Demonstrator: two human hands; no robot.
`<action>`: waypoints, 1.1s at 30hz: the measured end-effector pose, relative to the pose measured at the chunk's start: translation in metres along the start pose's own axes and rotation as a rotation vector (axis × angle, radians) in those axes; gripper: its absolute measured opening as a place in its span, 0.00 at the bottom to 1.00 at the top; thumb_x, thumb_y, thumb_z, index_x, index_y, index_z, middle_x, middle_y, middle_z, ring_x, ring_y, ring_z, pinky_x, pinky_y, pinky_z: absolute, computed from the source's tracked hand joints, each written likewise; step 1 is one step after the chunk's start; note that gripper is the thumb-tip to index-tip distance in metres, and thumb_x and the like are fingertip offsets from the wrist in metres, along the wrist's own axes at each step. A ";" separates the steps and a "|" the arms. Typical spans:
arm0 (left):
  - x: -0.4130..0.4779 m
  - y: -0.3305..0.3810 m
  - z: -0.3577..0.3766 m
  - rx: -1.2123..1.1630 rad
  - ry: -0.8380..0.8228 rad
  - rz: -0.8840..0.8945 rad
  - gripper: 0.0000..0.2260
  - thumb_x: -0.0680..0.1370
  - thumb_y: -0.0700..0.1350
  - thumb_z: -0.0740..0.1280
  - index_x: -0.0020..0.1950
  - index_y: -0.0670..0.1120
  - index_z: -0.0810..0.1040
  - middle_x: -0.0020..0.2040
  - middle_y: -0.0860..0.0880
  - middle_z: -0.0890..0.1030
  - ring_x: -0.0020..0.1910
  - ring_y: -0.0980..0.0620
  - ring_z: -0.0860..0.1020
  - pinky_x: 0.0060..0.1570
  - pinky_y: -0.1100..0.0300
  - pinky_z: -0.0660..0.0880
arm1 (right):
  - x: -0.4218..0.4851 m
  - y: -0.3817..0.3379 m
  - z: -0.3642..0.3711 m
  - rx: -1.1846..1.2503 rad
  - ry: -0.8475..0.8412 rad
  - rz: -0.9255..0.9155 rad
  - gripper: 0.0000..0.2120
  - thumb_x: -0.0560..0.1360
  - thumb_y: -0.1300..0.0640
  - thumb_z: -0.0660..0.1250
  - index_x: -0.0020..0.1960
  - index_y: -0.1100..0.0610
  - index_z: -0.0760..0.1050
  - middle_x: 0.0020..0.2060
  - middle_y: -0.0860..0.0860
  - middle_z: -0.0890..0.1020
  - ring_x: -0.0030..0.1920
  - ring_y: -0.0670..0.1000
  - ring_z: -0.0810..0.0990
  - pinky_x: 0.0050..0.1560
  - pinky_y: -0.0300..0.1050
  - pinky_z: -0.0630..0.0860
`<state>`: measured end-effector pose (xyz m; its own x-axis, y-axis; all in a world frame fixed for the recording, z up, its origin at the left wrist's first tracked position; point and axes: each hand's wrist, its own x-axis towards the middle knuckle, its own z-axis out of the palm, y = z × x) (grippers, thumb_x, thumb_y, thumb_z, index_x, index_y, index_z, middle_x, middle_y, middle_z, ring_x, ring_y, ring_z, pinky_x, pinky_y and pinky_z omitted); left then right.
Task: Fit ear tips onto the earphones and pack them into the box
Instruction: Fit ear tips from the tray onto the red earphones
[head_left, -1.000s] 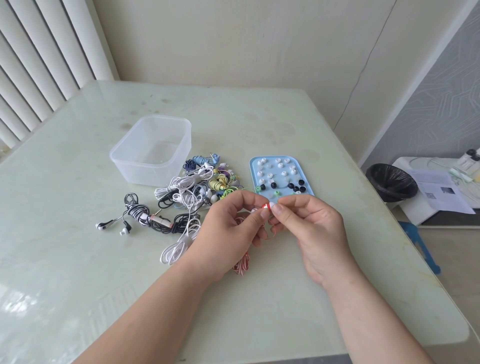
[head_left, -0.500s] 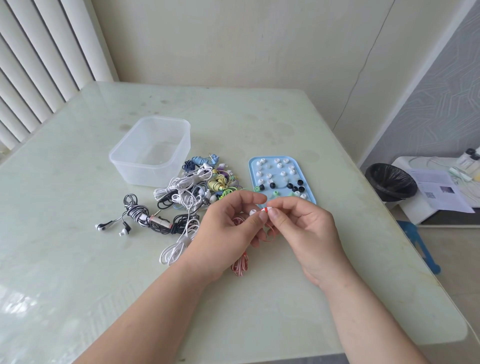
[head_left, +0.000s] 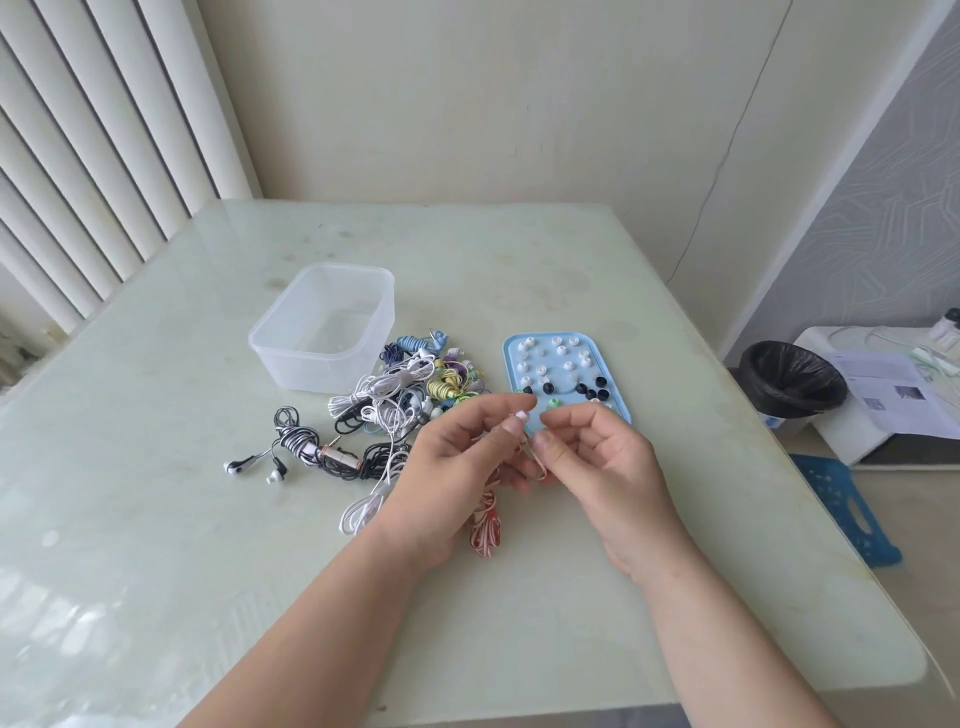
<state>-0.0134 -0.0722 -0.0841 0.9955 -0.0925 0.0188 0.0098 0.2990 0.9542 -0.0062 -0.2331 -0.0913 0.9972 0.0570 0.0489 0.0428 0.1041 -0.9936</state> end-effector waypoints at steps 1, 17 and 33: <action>-0.001 0.003 0.002 -0.013 0.025 -0.008 0.07 0.82 0.39 0.67 0.58 0.40 0.83 0.38 0.44 0.81 0.35 0.47 0.80 0.37 0.56 0.78 | -0.002 -0.002 0.001 -0.014 -0.035 0.006 0.08 0.77 0.65 0.73 0.55 0.61 0.79 0.39 0.49 0.85 0.41 0.47 0.82 0.45 0.40 0.78; 0.006 0.066 0.004 0.001 0.263 0.032 0.06 0.83 0.41 0.67 0.58 0.43 0.82 0.41 0.44 0.85 0.41 0.48 0.83 0.45 0.55 0.79 | -0.018 -0.026 0.024 -0.210 -0.196 0.086 0.05 0.74 0.58 0.78 0.48 0.52 0.85 0.41 0.50 0.86 0.41 0.48 0.80 0.45 0.40 0.74; 0.048 0.151 -0.096 0.406 0.314 -0.053 0.11 0.76 0.38 0.76 0.57 0.40 0.82 0.52 0.36 0.83 0.51 0.40 0.87 0.58 0.52 0.83 | 0.073 -0.090 0.121 -0.199 -0.129 0.036 0.10 0.78 0.54 0.73 0.58 0.54 0.80 0.40 0.53 0.88 0.30 0.45 0.80 0.28 0.38 0.72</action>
<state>0.0453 0.0600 0.0319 0.9755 0.2104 -0.0642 0.0861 -0.0968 0.9916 0.0553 -0.1178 0.0140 0.9827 0.1848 0.0129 0.0314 -0.0976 -0.9947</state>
